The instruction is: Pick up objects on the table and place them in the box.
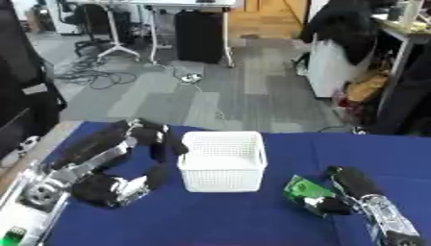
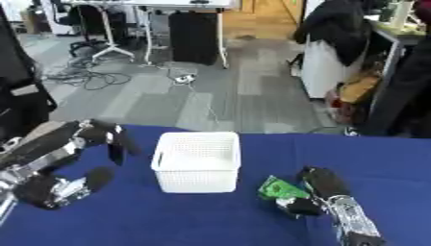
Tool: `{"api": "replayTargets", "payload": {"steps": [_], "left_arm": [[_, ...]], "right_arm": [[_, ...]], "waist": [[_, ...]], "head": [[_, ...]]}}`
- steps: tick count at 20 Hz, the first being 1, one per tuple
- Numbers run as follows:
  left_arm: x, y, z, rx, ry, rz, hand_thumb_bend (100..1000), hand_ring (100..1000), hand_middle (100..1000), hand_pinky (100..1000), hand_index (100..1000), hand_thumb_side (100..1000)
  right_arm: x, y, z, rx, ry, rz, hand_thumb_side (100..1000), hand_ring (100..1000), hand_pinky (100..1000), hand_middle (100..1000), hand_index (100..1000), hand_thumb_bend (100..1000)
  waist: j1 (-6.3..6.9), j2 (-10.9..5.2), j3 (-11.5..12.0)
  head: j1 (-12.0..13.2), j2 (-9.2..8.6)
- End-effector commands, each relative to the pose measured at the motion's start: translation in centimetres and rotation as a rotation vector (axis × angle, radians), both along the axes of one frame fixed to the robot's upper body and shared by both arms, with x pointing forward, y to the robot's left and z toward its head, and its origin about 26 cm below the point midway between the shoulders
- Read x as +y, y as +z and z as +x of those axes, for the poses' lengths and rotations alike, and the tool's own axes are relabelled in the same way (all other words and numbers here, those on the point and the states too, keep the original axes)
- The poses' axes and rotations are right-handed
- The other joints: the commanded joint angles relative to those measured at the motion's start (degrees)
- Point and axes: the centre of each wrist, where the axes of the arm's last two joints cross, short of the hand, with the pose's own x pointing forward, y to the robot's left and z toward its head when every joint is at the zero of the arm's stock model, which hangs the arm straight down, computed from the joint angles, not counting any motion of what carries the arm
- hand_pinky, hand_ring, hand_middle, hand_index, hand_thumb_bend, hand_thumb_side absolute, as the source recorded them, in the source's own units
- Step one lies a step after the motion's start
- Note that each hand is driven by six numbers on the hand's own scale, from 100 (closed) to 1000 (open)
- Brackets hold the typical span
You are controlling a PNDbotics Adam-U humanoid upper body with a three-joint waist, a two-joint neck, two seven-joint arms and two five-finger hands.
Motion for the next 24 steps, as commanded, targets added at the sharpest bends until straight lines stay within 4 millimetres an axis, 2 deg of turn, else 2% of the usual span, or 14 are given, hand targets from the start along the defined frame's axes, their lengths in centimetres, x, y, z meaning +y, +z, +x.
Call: {"api": "replayTargets", "payload": {"steps": [1,13,17,23,24], "left_arm": [[0.2,1.0,0.0,-0.030,0.001,0.020,125,476,583,414,760,1000],[0.2,1.1,0.0,-0.031,-0.001,0.020,125,476,583,414,760,1000],[0.1,1.1,0.0,-0.031,-0.002,0.020,125,476,583,414,760,1000],[0.1,1.1,0.0,-0.031,-0.003,0.020,125,476,583,413,760,1000],[0.1,1.1,0.0,-0.031,-0.003,0.020,125,476,584,414,760,1000]], "right_arm": [[-0.6,1.1,0.6,-0.034,-0.001,-0.022,1000,830,924,807,789,702],[-0.6,0.0,0.5,-0.021,0.014,-0.060,1000,830,930,801,767,701],[-0.6,-0.1,0.5,-0.047,0.008,-0.058,1000,799,899,746,734,624],[-0.6,-0.3,0.6,-0.069,-0.015,-0.070,1000,712,819,598,691,578],[-0.6,-0.2,0.6,-0.078,-0.016,-0.077,958,612,786,448,635,587]], "waist": [[0.14,-0.37,-0.1],[0.12,-0.31,0.0],[0.11,-0.30,0.0],[0.09,-0.30,0.1],[0.08,-0.31,0.1]], "head": [[0.4,-0.06],[0.5,-0.03],[0.6,-0.08],[0.6,-0.05],[0.7,-0.05]]}}
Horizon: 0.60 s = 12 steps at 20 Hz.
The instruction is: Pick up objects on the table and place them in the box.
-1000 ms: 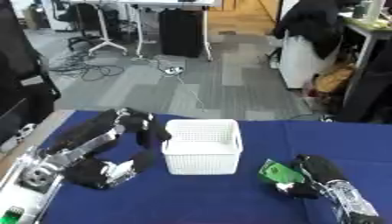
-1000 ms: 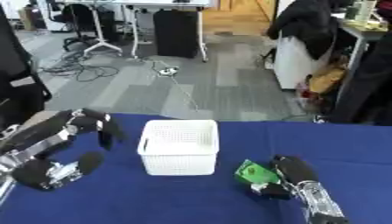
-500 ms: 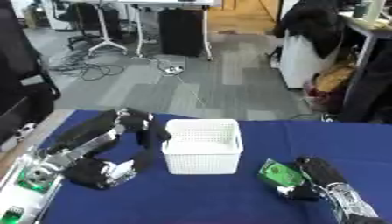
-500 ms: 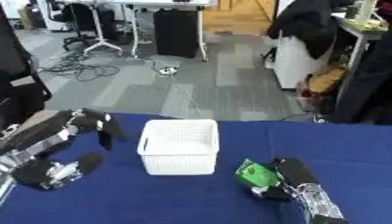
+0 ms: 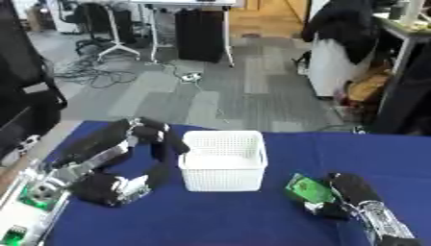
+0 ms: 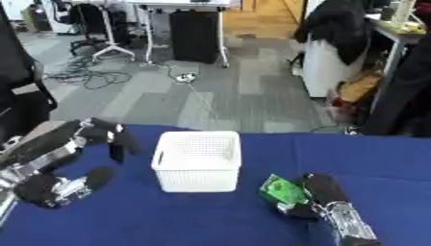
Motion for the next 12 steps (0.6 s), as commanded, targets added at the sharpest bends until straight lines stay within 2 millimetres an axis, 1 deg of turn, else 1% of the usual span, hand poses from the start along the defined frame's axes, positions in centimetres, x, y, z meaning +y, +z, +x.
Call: {"api": "replayTargets", "payload": {"steps": [1,2,3,4,5,6,7,8,9,10,11,12], "left_arm": [[0.16,0.98,-0.04,-0.029,-0.002,0.018,125,476,584,414,760,1000],[0.16,0.99,-0.04,-0.029,-0.002,0.018,125,476,584,414,760,1000],[0.15,1.00,-0.04,-0.030,-0.003,0.018,125,476,584,414,760,1000],[0.14,1.00,-0.04,-0.030,-0.003,0.018,125,476,584,414,760,1000],[0.14,1.00,-0.04,-0.030,-0.003,0.018,125,476,584,414,760,1000],[0.13,1.01,-0.04,-0.030,-0.003,0.018,125,476,584,414,760,1000],[0.12,1.01,-0.03,-0.030,-0.003,0.017,125,476,584,414,760,1000],[0.11,1.01,-0.03,-0.030,-0.004,0.017,125,476,584,414,760,1000],[0.10,1.02,-0.03,-0.030,-0.004,0.017,125,476,584,414,760,1000],[0.09,1.01,-0.03,-0.030,-0.004,0.017,125,476,584,414,760,1000],[0.08,1.01,-0.03,-0.030,-0.005,0.017,125,476,584,414,760,1000],[0.08,1.01,-0.03,-0.030,-0.005,0.017,125,476,583,414,760,1000]], "right_arm": [[-0.66,0.99,0.48,-0.041,-0.012,-0.040,922,569,775,387,626,593],[-0.68,0.95,0.49,-0.047,-0.014,-0.049,899,538,762,351,620,595],[-0.69,0.90,0.49,-0.052,-0.015,-0.056,899,538,762,351,620,595],[-0.70,0.85,0.49,-0.057,-0.017,-0.062,862,480,701,292,595,589],[-0.72,0.82,0.50,-0.064,-0.017,-0.066,862,480,701,292,595,589],[-0.73,0.80,0.50,-0.073,-0.017,-0.068,823,345,410,224,543,567],[-0.75,0.80,0.50,-0.086,-0.016,-0.066,815,316,341,208,530,566],[-0.78,0.78,0.49,-0.103,-0.013,-0.060,814,239,150,161,456,549],[-0.83,0.76,0.49,-0.122,-0.009,-0.050,829,208,100,142,416,529],[-0.90,0.77,0.48,-0.146,-0.005,-0.036,839,166,100,114,358,516],[-0.99,0.74,0.46,-0.173,0.001,-0.021,846,145,100,100,336,498],[-1.07,0.71,0.45,-0.198,0.006,-0.007,849,116,100,100,294,435]], "waist": [[0.08,-0.47,0.1],[0.07,-0.47,0.1],[0.07,-0.47,0.1],[0.07,-0.47,0.1],[0.07,-0.47,0.2],[0.07,-0.47,0.2],[0.07,-0.47,0.2],[0.06,-0.46,0.2],[0.06,-0.46,0.2],[0.06,-0.46,0.2],[0.05,-0.45,0.2],[0.05,-0.46,0.3]], "head": [[0.4,-0.07],[0.4,-0.08],[0.4,-0.11],[0.4,-0.11],[0.4,-0.11],[0.4,-0.12],[0.5,-0.14],[0.5,-0.16],[0.6,-0.18],[0.6,-0.19],[0.6,-0.22],[0.7,-0.25]]}}
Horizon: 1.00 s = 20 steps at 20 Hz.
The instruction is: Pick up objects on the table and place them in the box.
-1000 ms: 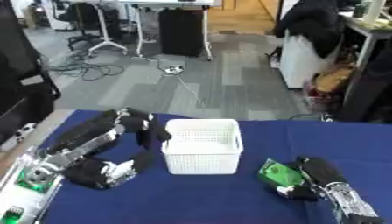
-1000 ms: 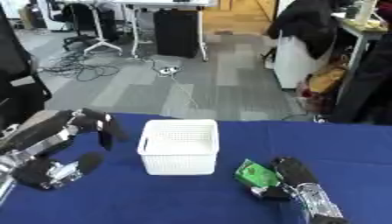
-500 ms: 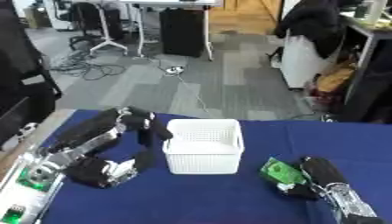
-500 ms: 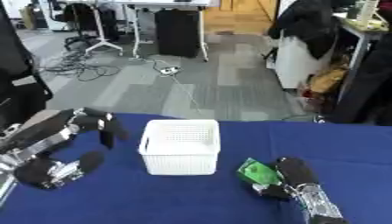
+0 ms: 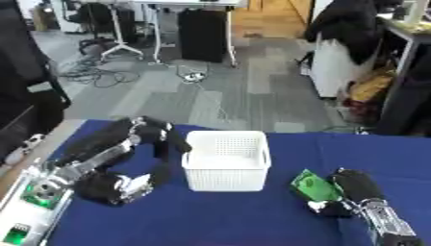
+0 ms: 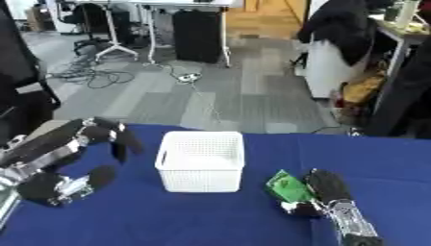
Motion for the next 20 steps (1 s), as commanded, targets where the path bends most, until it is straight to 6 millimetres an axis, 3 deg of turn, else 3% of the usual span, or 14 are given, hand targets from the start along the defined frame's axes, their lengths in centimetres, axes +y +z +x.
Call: {"api": "replayTargets", "payload": {"steps": [1,6,13,20], "left_arm": [[0.1,0.9,-0.1,-0.028,-0.004,0.017,125,476,583,414,760,1000],[0.1,0.9,-0.1,-0.026,-0.005,0.018,125,476,583,414,760,1000],[0.1,0.9,-0.1,-0.026,-0.004,0.019,125,476,584,414,760,1000],[0.1,0.9,0.0,-0.025,-0.004,0.020,125,476,584,414,760,1000]], "right_arm": [[-0.9,0.8,0.3,-0.101,0.014,0.028,836,106,100,100,281,413],[-1.2,1.6,0.5,-0.218,0.066,0.075,796,100,100,100,266,425],[-1.2,5.9,1.4,-0.323,0.151,0.146,764,100,100,100,283,426],[-0.6,8.7,1.6,-0.366,0.220,0.217,755,100,100,100,295,424]], "waist": [[0.07,-0.45,0.1],[0.05,-0.47,0.1],[-0.03,-0.65,0.0],[-0.04,-0.65,0.0]], "head": [[0.4,-0.30],[0.6,-0.36],[0.9,-0.49],[1.0,-0.52]]}}
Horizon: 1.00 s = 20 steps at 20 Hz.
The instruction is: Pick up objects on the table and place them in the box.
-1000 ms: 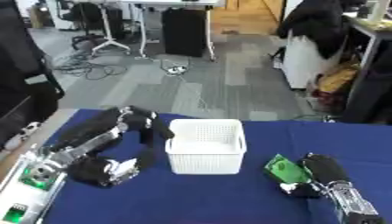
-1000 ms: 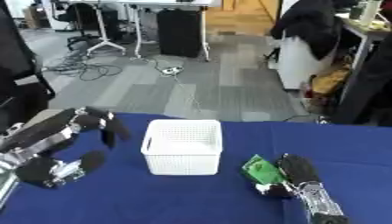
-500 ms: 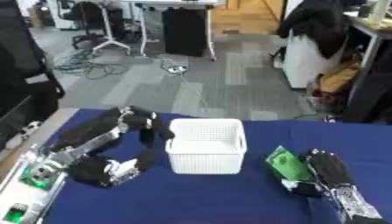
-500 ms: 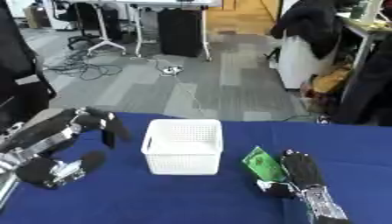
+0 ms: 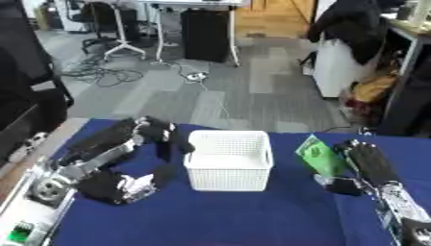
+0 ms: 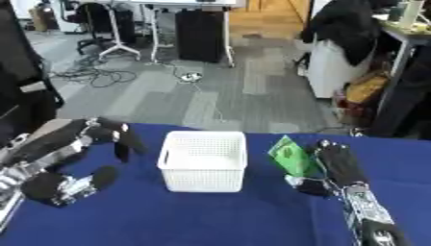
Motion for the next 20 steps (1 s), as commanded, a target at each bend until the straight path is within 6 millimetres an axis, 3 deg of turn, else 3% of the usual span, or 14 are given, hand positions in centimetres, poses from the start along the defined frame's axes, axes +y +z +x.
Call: {"api": "replayTargets", "payload": {"steps": [1,7,20], "left_arm": [[0.2,0.9,0.0,-0.026,-0.001,0.016,125,476,584,414,760,1000],[0.1,0.9,0.0,-0.025,-0.002,0.017,125,476,584,414,760,1000],[-0.4,1.4,0.0,-0.043,-0.020,0.012,125,476,584,414,760,1000]], "right_arm": [[0.1,3.3,0.5,-0.078,0.041,0.022,754,100,100,100,296,425],[1.4,5.1,0.7,-0.098,0.109,0.067,756,100,100,100,303,421],[6.2,6.2,1.5,-0.070,0.280,0.158,765,100,100,100,321,428]], "waist": [[0.00,-0.73,0.0],[0.01,-0.75,0.0],[-0.05,-0.16,1.0]], "head": [[0.5,-0.44],[0.4,-0.58],[-0.7,-1.68]]}}
